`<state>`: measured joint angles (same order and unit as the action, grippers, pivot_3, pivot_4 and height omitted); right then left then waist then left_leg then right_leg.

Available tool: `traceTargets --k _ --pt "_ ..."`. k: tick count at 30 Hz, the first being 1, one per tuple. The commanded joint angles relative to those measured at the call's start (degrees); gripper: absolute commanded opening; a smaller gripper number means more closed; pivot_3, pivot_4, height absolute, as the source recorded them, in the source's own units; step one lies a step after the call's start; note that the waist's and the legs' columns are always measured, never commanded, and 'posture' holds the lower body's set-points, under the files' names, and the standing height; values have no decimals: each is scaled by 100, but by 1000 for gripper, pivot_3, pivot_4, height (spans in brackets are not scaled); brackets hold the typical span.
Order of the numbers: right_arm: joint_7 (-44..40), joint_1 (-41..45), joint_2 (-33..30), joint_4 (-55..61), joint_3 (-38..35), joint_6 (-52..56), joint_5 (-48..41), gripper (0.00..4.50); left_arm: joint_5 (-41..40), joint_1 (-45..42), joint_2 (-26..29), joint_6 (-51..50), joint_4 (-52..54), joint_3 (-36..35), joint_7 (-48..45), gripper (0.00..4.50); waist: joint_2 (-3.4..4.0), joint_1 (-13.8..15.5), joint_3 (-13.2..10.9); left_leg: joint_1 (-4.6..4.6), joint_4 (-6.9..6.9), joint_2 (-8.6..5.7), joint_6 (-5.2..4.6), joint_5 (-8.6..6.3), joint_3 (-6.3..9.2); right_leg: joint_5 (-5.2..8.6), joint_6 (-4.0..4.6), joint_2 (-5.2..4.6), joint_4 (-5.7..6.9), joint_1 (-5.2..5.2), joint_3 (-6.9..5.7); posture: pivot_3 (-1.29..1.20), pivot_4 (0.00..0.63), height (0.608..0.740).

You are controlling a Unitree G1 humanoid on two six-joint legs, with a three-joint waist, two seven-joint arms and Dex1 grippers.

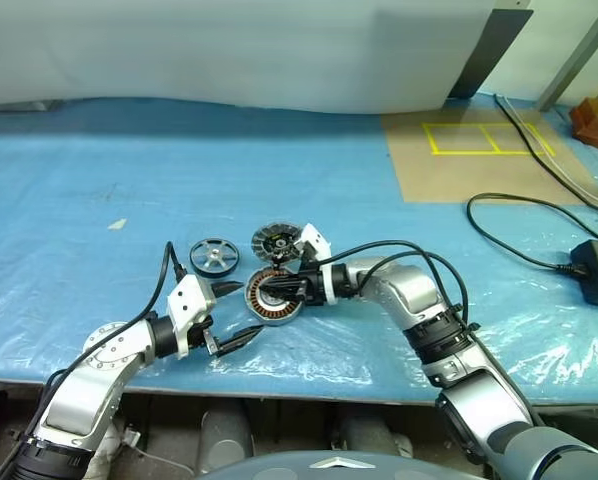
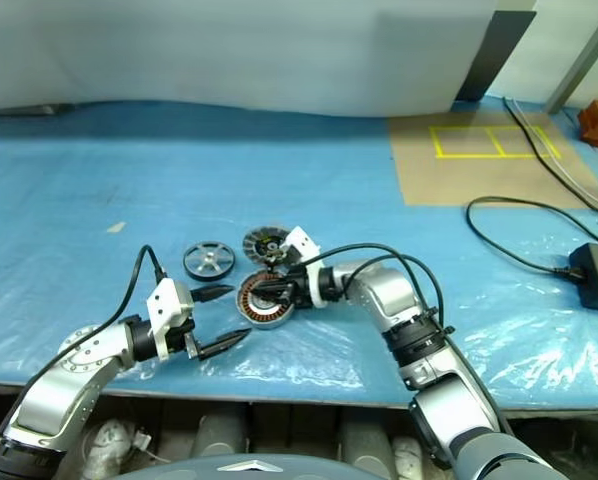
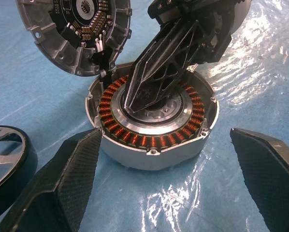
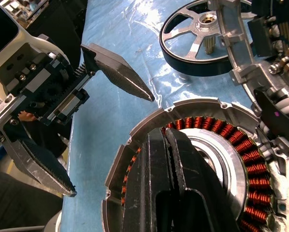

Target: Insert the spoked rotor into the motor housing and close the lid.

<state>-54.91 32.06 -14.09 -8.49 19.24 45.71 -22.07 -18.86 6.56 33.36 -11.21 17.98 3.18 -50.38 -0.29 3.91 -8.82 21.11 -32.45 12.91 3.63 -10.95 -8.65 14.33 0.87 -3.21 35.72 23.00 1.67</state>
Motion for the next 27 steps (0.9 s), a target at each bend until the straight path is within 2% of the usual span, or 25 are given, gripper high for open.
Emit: traceTargets --k 1,5,9,12,16,23,27 --pt "127 4 -18 36 -71 76 39 27 -45 -31 -4 88 110 -26 -23 4500 0 2 0 0 0 0 0 0 0 0 0 0 0 -1 0 0 150 740" --pt "46 -91 -120 131 71 21 109 27 -37 -49 -11 97 92 -14 -32 4500 0 0 0 -1 0 0 0 0 0 0 -1 0 0 -1 0 0 150 740" --pt "-152 -25 68 527 -562 396 -711 27 -47 -40 -16 94 101 -14 -37 4500 0 0 0 2 -1 -2 0 0 0 0 -1 -4 -1 -1 0 0 150 740" --pt "-170 22 91 584 -640 346 -782 27 -43 -35 -11 94 100 -17 -38 4500 0 -13 0 3 1 -1 0 0 0 0 -1 -2 -1 3 0 0 150 740" --pt "-108 -6 104 563 -533 317 -684 27 -37 -32 -7 90 115 -10 -38 4500 0 -12 0 2 3 2 0 0 0 0 -1 2 -1 3 -1 0 150 740" --pt "165 -134 -99 210 186 -149 207 27 -20 3 -12 89 150 16 -24 4500 -1 -7 0 3 4 0 0 0 0 0 -1 1 -2 3 -2 0 150 740" --pt "262 -134 -88 158 169 -212 289 27 -11 10 -2 92 161 23 -25 4500 0 -15 0 -3 3 0 0 0 0 0 0 1 0 0 0 0 150 740"
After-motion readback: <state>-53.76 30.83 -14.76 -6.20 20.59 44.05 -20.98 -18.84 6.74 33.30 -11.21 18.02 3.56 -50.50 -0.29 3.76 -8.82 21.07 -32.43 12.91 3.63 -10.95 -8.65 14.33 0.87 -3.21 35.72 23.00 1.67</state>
